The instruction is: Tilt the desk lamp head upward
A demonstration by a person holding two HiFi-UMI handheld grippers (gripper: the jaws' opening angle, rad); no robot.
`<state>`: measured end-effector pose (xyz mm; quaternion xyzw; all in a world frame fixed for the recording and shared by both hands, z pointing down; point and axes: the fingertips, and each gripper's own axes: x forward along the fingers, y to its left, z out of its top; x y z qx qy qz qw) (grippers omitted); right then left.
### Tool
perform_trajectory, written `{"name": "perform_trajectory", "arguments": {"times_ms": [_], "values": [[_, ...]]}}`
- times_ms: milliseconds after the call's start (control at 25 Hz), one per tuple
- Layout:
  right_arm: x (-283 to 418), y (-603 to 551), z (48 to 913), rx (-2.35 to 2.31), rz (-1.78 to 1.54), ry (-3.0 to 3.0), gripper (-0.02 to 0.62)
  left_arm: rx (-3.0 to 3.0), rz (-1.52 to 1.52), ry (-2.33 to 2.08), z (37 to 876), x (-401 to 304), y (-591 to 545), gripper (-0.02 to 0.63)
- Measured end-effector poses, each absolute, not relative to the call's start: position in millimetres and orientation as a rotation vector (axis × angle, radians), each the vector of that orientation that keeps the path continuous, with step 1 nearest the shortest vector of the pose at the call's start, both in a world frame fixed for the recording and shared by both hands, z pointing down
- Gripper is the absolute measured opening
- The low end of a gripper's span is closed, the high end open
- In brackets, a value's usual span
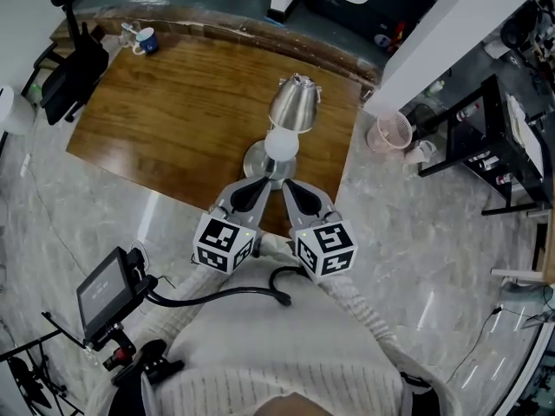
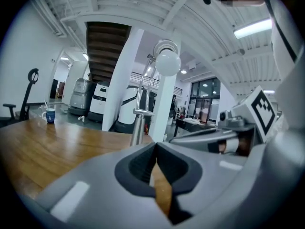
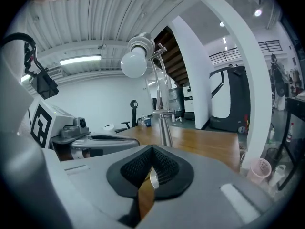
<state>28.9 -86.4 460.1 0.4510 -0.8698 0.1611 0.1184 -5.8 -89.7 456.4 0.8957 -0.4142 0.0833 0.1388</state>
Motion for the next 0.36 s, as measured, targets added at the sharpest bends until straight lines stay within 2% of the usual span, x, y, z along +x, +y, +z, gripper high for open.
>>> {"name": "perform_trajectory", "arguments": {"times_ms": [360], "values": [[23.5, -75.1, 467.1, 1.252, 0.528, -2.552, -0.003, 2.599, 0.220, -1.170, 452.0, 2.4, -84.0, 0.008]]}}
